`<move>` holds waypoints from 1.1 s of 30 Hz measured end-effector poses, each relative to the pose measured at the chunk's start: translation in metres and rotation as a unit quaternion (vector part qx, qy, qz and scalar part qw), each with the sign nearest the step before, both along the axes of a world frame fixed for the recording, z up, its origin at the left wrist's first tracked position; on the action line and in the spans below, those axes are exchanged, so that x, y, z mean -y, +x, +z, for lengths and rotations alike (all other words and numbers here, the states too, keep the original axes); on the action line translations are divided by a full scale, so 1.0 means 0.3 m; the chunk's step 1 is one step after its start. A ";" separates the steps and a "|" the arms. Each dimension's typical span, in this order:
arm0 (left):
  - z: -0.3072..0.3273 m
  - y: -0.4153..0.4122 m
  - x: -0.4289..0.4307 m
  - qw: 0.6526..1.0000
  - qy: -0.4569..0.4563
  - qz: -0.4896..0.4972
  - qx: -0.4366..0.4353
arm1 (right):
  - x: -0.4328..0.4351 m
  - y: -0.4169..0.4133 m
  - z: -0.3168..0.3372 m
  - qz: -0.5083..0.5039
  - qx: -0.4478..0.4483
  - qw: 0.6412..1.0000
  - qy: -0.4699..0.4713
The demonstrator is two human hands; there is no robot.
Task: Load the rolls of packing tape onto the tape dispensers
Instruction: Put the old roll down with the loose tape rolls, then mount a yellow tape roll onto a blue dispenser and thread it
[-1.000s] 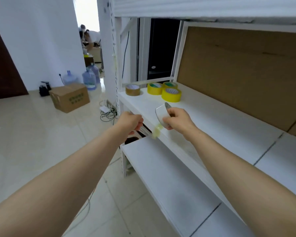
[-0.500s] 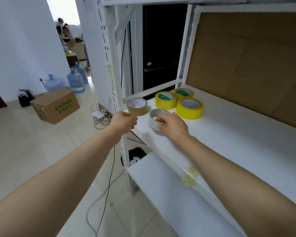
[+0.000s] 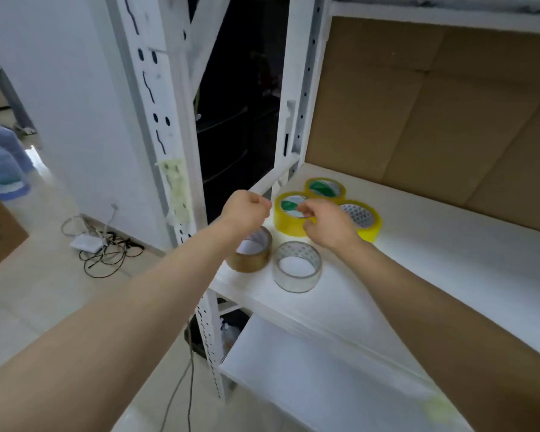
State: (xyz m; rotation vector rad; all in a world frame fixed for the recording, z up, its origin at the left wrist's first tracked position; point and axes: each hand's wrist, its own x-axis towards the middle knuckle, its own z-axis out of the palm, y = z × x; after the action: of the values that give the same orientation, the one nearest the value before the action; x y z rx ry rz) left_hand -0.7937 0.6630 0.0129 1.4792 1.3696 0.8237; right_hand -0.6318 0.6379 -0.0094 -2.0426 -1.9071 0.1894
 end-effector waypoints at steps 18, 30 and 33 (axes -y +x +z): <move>0.079 0.161 -0.099 0.970 -0.132 -0.049 0.201 | -0.017 0.027 0.118 -0.109 -0.392 0.907 0.113; 0.138 0.764 0.565 0.932 -0.061 -0.267 0.238 | 0.779 0.531 0.165 -0.203 -0.509 0.805 0.227; 0.106 0.940 0.808 0.922 -0.024 -0.338 0.186 | 1.041 0.682 0.156 -0.248 -0.546 0.750 0.278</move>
State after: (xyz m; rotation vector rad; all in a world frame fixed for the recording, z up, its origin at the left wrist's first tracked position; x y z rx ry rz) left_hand -0.5118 0.4207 0.0448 1.5168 0.5249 0.5690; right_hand -0.4271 0.3256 0.0374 -1.3804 -0.5576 0.4761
